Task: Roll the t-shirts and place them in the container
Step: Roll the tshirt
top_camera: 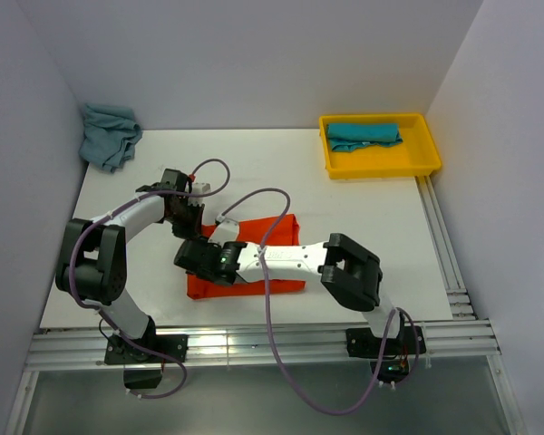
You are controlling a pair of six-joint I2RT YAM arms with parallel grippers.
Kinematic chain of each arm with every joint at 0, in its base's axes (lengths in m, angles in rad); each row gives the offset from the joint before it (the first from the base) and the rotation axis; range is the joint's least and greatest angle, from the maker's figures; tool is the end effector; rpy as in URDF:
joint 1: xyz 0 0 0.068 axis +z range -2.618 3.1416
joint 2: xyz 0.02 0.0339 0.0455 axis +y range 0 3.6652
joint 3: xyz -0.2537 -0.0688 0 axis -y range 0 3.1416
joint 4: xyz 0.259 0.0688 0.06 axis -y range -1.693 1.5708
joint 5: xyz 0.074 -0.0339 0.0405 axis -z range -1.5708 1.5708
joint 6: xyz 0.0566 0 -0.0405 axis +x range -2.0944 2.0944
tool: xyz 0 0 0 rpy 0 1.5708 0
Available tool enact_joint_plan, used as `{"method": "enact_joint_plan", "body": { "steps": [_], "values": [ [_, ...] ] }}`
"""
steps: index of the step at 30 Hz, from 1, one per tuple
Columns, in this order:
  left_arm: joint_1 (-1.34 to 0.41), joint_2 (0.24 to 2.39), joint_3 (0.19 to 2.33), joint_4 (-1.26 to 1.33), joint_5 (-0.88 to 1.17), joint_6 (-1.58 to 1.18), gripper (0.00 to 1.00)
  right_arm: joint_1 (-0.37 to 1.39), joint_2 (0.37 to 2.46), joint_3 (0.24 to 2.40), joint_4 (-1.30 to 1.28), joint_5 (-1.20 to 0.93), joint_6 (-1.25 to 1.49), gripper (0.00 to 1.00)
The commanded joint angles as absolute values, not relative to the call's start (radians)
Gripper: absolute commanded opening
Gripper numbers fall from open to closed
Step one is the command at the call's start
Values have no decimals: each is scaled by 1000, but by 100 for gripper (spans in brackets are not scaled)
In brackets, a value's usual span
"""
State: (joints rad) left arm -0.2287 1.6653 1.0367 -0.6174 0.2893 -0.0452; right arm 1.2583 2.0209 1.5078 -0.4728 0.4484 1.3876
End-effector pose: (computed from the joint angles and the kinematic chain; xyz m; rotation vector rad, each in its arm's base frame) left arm 0.3174 -0.0905 0.1408 0.3257 2.8048 -0.4705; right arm 0.1631 0.4249 0.1628 0.3340 2.4927 0.5920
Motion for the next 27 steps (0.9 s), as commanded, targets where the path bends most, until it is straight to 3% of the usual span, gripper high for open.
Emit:
{"method": "enact_joint_plan", "body": {
  "steps": [1,14,27],
  "values": [
    [-235,1666,1062,-634,281,-43,0,1279,2086,1635,-672,575,1329,57],
    [-235,1667,1065,-637,290,-40,0,1290,2322,1994,-773,575,1193,56],
    [-235,1667,1065,-638,290,-38,4,1304,2425,2017,-905,540,1236,52]
  ]
}}
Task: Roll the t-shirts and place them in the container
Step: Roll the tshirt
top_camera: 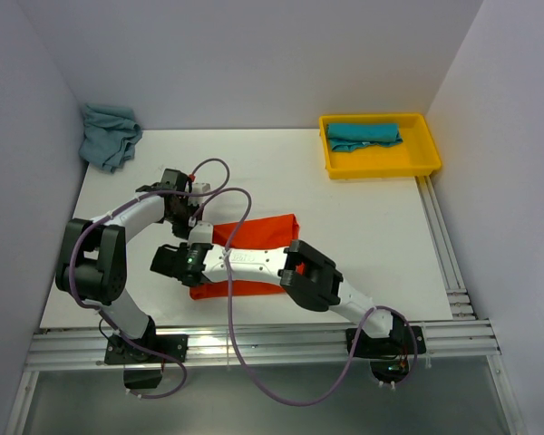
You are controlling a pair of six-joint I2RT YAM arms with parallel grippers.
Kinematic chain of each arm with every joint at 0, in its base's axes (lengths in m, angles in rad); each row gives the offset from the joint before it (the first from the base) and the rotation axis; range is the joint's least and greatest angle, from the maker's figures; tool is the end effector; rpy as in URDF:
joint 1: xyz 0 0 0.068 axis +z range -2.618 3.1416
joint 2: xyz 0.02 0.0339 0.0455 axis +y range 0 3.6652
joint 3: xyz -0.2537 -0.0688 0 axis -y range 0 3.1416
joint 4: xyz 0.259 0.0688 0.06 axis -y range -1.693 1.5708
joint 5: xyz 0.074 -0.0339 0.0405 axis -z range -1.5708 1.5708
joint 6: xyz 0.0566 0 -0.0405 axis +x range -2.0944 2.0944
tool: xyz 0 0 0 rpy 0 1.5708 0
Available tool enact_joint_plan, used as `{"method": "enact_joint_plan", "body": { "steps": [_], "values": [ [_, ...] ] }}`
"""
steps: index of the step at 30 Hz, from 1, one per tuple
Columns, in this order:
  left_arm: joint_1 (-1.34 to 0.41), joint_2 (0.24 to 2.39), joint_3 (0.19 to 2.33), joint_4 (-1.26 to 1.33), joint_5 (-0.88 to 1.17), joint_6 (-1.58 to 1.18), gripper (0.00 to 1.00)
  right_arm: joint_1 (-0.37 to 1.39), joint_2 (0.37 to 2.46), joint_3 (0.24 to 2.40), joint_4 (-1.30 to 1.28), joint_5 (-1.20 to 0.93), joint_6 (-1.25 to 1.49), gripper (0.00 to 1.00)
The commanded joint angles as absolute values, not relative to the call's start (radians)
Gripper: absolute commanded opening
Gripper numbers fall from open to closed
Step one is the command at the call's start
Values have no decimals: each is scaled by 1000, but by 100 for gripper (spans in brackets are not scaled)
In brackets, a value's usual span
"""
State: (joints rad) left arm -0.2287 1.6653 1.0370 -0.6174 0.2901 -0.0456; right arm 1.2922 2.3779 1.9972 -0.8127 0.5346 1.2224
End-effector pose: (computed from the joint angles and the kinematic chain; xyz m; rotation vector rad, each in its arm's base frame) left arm 0.3174 -0.0905 0.1409 0.3254 2.8045 -0.4717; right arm 0.1683 0.4836 0.1344 0.0436 2.5146 0.2441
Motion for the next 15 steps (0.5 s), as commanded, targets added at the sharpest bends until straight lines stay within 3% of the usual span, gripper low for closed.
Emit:
{"method": "enact_joint_plan", "body": {
  "steps": [1,5,9,13,15],
  "values": [
    [-235,1667,1065,-637,290,-38,7,1305,2428,2014,-907,532,1235,52],
    [-235,1663,1065,-637,290,-37,16,1307,2447,2011,-893,508,1227,47],
    [-235,1648,1065,-637,293,-35,28,1307,2421,1973,-839,485,1223,23],
    [-235,1611,1065,-629,290,-35,44,1290,2341,1806,-651,437,1209,12],
    [-235,1598,1063,-624,287,-38,46,1273,2262,1712,-475,396,1210,10]
  ]
}}
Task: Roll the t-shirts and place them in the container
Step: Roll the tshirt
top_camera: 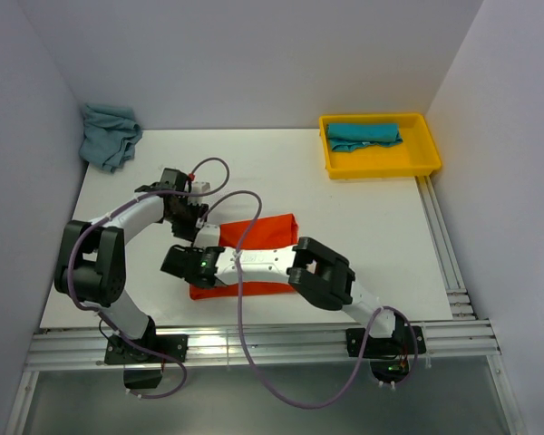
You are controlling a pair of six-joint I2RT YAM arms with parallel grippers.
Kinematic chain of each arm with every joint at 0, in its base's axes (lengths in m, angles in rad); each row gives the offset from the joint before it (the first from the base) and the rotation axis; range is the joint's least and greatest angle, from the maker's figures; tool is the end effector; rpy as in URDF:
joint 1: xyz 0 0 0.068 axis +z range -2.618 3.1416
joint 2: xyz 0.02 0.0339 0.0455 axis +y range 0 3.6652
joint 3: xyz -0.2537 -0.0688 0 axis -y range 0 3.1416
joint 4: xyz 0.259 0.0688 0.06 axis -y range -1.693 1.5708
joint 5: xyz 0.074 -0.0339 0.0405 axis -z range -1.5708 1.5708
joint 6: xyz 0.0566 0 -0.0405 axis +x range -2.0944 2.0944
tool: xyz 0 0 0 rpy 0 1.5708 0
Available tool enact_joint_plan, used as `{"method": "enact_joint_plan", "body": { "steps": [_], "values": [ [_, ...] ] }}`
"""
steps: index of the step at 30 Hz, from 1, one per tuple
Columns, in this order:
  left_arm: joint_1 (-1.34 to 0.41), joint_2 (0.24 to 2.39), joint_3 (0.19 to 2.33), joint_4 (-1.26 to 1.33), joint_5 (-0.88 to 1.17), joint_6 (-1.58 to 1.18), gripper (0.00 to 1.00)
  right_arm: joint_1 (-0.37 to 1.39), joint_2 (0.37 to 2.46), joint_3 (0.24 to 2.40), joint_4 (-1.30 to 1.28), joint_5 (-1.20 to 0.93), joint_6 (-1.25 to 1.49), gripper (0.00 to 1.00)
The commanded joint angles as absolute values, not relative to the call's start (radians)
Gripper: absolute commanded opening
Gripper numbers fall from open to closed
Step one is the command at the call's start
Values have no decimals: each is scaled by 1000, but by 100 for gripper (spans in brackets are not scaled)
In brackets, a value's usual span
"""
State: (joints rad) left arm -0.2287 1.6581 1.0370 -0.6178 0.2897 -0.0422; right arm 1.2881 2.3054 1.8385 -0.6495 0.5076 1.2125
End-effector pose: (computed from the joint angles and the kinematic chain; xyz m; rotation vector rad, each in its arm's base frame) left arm 0.3172 -0.0904 0.1431 0.3306 2.7966 -0.4706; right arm 0.1666 0.4749 0.1278 0.0554 2.5062 0.3446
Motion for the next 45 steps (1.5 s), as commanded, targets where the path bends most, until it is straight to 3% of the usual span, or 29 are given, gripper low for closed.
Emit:
{"method": "enact_joint_plan", "body": {
  "steps": [1,9,16,21,27,33,34,37,39,41,45],
  "values": [
    [-233,1585,1065,-621,284,-40,48,1267,2231,1600,-406,378,1213,9],
    [-221,1536,1061,-609,288,-46,55,1192,2025,1145,222,216,1307,9],
    [-216,1557,1060,-612,301,-41,55,1118,2075,844,894,75,1495,7],
    [-216,1580,1058,-615,307,-40,55,1092,2204,811,1208,18,1584,7],
    [-216,1644,1051,-614,288,-43,52,1092,2308,819,1385,5,1669,7],
    [-216,1687,1058,-618,288,-46,41,1092,2318,816,1376,5,1680,7],
    [-216,1689,1058,-620,291,-46,35,1091,2312,816,1359,5,1668,8],
    [-218,1689,1058,-624,290,-45,16,1095,2255,815,1203,5,1629,16],
    [-218,1687,1058,-624,290,-44,6,1101,2182,819,1029,44,1591,28],
    [-218,1683,1058,-624,285,-44,1,1109,2098,840,861,104,1533,40],
    [-219,1678,1058,-623,281,-44,0,1143,1999,986,330,231,1447,52]
  ]
}}
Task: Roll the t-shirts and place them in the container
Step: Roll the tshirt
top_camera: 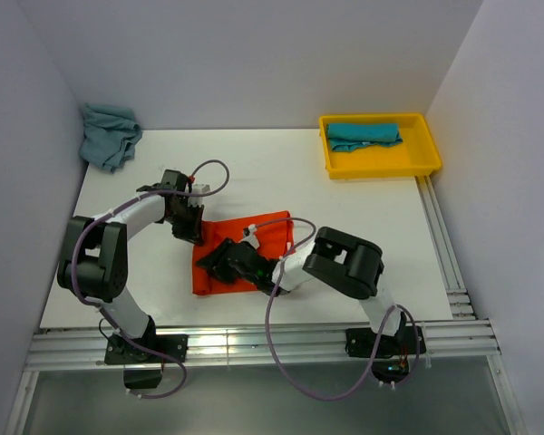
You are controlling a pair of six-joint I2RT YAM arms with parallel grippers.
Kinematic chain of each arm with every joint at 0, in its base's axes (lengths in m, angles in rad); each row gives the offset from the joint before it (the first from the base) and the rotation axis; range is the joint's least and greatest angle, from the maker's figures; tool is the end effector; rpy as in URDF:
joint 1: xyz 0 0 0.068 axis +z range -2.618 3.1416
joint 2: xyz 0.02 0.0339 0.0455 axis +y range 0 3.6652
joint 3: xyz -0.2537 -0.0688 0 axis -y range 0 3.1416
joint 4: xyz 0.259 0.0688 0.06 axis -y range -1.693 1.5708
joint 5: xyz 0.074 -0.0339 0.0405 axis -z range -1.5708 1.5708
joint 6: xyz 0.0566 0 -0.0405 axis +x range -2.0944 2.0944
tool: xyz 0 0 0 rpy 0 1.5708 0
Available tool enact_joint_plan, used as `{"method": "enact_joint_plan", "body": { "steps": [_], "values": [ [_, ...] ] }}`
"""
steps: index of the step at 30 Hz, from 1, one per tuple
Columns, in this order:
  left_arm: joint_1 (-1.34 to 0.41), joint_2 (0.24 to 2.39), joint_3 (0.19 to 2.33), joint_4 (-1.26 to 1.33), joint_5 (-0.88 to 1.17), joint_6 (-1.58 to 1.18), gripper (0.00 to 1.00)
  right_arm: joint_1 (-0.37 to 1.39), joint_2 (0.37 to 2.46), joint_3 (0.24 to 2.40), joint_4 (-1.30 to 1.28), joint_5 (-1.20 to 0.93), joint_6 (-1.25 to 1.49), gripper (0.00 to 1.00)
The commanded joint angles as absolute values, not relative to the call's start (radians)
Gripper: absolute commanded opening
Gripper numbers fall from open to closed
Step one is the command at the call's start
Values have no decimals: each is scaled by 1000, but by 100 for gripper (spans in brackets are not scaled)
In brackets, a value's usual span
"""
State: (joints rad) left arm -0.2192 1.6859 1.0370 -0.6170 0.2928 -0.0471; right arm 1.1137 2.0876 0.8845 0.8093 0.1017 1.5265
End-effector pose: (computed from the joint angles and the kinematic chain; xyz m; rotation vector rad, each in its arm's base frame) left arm 0.3188 -0.0878 0.1345 0.3083 2.8254 -0.4732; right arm 0.1882 0.3697 0.0639 0.5596 2.2831 1.4892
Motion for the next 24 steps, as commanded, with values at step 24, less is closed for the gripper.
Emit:
{"method": "enact_joint_plan", "body": {
  "steps": [24],
  "values": [
    [-225,1681,1063,-630,288,-41,0,1275,2147,1773,-650,603,1256,55]
  ]
}}
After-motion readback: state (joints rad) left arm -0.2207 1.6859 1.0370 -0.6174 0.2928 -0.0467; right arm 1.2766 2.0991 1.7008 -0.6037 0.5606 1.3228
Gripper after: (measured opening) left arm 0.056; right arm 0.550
